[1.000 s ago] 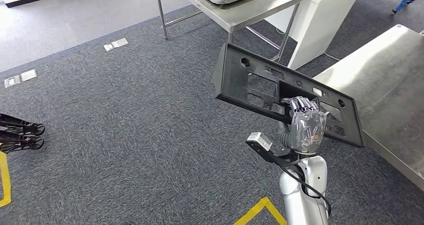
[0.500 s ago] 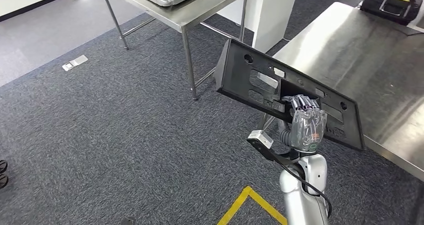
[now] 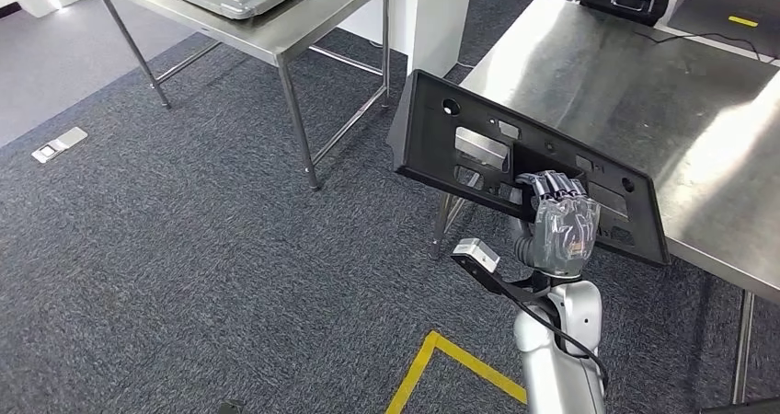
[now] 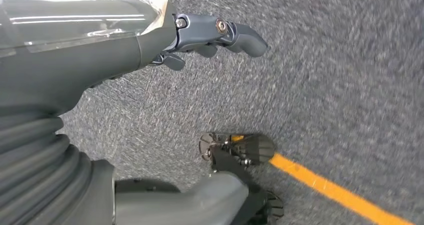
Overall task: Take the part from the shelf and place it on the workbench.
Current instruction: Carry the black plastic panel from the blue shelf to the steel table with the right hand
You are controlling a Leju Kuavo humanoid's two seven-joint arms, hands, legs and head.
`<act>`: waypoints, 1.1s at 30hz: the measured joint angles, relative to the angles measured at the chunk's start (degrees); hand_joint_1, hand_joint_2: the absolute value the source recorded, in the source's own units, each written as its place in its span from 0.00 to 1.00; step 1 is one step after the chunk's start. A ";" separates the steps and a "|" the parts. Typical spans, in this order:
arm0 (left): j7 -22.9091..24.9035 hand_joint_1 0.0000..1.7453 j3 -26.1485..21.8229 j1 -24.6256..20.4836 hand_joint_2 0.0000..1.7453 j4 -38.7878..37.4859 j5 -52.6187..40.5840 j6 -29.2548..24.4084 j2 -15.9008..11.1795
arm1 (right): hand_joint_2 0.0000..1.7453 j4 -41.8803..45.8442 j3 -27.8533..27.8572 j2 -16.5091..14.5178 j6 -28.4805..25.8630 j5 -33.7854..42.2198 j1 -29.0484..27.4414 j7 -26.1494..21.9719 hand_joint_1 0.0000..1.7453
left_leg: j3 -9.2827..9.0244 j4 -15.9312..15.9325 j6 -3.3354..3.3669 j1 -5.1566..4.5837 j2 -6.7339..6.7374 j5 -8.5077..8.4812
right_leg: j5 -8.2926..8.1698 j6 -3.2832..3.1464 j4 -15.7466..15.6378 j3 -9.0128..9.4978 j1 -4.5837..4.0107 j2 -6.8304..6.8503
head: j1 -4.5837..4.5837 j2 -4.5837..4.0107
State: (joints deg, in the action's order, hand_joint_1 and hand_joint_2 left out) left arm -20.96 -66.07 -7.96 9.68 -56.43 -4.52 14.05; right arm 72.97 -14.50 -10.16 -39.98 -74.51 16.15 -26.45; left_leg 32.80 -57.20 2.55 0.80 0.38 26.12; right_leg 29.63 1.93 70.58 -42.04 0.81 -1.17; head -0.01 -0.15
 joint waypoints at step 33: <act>0.89 0.00 0.00 0.10 1.00 0.00 -0.49 0.76 0.02 | 1.00 -0.51 -0.15 0.21 0.00 -1.37 -0.53 1.27 1.00 | 0.14 -0.62 0.24 -0.14 1.51 0.27 | 0.50 0.97 3.11 -0.93 0.27 0.57 | -0.09 0.00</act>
State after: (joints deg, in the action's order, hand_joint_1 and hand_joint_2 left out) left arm -20.07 -66.07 -7.86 9.68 -56.92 -3.76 14.08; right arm 72.46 -14.65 -9.96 -39.98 -75.88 15.61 -25.17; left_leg 32.94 -57.82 2.78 0.66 1.90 26.40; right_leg 30.13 2.90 73.69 -42.98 1.08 -0.60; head -0.10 -0.15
